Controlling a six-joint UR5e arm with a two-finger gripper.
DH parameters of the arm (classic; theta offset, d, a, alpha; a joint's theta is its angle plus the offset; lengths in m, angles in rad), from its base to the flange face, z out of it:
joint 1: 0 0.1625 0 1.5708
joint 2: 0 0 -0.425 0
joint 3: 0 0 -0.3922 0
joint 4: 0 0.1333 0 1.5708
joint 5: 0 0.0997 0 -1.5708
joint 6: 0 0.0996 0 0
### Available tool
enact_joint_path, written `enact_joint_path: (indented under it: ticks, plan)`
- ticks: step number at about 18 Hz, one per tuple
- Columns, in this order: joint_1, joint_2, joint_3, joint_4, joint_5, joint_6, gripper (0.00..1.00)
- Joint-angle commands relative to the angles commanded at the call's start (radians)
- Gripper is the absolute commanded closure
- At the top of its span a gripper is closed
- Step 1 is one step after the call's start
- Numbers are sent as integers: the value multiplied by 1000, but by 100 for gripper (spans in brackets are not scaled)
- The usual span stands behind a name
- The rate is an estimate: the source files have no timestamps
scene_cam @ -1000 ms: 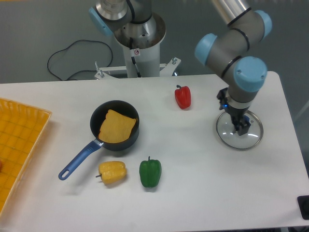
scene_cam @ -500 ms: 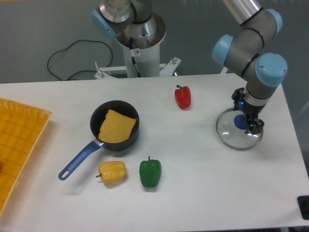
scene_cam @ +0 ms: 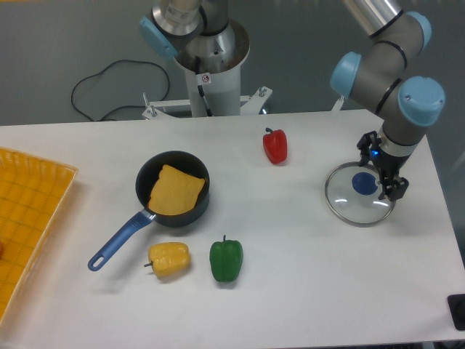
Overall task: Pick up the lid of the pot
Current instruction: 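Lower the gripper onto the blue knob and close on it, then hold the blue knob of the glass lid in the gripper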
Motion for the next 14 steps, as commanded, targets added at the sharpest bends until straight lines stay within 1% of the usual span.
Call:
enact_joint_path:
  ticks: [3, 14]
  plan:
    - [-6, -6, -15, 20, 0, -2, 0]
    - [-9, -22, -15, 20, 6, 0, 0]
